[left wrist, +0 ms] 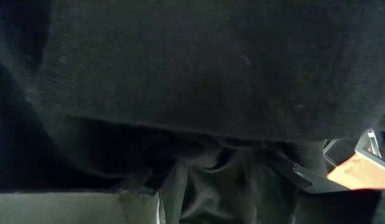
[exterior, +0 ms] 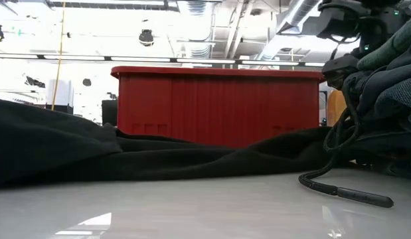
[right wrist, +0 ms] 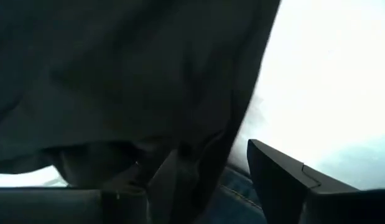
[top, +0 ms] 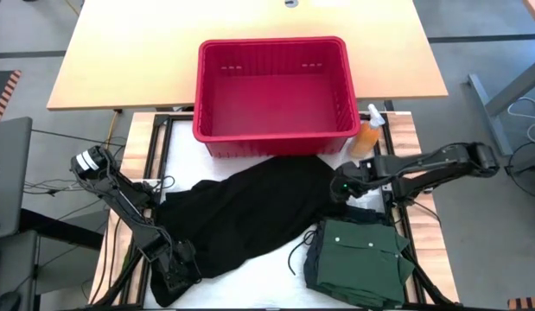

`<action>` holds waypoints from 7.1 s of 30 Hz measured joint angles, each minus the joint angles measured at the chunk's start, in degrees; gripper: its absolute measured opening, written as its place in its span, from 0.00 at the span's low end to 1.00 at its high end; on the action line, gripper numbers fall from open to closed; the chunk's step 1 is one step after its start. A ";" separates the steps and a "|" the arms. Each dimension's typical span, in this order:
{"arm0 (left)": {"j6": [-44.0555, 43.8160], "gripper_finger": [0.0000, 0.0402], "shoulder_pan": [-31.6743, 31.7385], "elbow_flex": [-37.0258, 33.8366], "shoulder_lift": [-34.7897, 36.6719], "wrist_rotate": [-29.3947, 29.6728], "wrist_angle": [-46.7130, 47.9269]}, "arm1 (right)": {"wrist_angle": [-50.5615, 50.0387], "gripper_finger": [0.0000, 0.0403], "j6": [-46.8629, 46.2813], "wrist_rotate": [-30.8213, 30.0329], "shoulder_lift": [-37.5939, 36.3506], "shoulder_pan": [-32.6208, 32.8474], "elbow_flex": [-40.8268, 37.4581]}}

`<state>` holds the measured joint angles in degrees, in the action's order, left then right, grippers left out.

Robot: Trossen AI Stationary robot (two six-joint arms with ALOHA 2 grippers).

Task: Fold laundry
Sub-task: Fold the black shirt

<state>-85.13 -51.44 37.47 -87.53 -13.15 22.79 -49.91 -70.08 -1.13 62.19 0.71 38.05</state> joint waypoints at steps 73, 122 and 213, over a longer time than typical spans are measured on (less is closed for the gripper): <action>16.16 0.38 5.64 -0.22 -0.21 -7.40 0.67 | -21.95 0.05 40.93 3.21 2.25 12.98 9.60; 32.45 0.38 10.80 -0.28 10.68 -15.44 3.47 | 11.10 0.30 36.91 -19.45 11.62 -0.44 11.30; 47.95 0.38 42.37 1.40 25.78 7.08 -6.07 | 36.63 0.24 25.99 -29.60 2.56 -0.89 3.32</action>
<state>-37.18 -9.07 38.87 -61.75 -6.07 16.71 -13.28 -44.08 -30.73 64.75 -0.17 41.36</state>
